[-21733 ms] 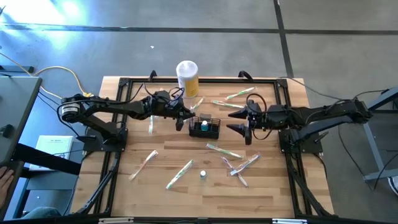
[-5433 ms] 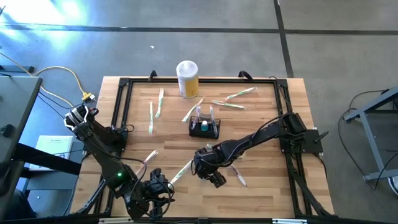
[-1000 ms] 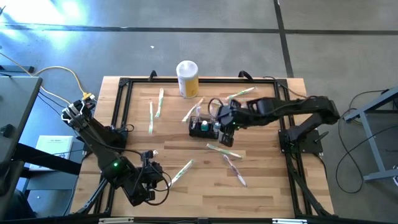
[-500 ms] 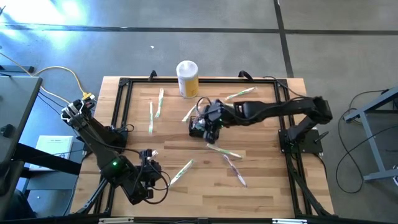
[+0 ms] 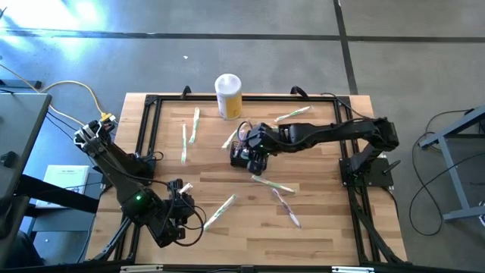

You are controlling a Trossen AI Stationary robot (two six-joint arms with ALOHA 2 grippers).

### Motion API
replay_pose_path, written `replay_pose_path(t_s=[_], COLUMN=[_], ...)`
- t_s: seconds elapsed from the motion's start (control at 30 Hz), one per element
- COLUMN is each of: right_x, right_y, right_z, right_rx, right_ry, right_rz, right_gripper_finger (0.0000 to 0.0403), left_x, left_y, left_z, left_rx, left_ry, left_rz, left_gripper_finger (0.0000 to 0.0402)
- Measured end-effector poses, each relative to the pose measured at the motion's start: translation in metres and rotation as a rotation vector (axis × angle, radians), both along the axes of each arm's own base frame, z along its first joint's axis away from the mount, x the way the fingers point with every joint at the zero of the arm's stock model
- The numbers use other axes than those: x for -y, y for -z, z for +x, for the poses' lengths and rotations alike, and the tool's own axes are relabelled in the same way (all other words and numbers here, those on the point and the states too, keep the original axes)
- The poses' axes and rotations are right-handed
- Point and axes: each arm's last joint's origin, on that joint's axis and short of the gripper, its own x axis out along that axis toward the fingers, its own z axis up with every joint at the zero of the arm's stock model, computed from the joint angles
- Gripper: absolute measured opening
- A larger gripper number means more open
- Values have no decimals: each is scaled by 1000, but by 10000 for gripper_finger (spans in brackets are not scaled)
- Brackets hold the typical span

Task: Pick & Place toothbrushing station
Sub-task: Put the blue mouthwash into the middle section wire organizer

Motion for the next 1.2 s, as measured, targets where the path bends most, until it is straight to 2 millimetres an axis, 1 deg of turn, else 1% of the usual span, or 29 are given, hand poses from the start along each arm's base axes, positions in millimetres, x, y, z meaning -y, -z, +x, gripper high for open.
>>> replay_pose_path(t_s=[0.1, 0.17, 0.23, 0.43, 0.87, 1.03, 1.2], right_x=[0, 0, -1, -1, -1, -1, 1], right_y=[6, 9, 14, 19, 17, 12, 12], right_z=[1, 5, 4, 7, 8, 7, 7], right_rx=[-36, -26, -60, -75, -54, -25, -24], right_ry=[-8, -10, -14, -17, -29, -35, -29], right_rz=[6, 5, 12, 10, -1, -5, -8], right_gripper_finger=[86, 86, 86, 86, 86, 86, 86], left_x=[-1, -1, -1, -1, -2, -2, -2], left_y=[-1, -1, -1, -1, 0, 0, 0], left_z=[-1, -1, -1, -1, -1, -2, -2], left_rx=[-2, -3, -4, -4, -8, -9, -12], left_ry=[0, 0, -1, -4, -7, -7, -8], left_rz=[3, 5, 4, 4, 7, 9, 14], left_gripper_finger=[138, 138, 138, 138, 138, 138, 138])
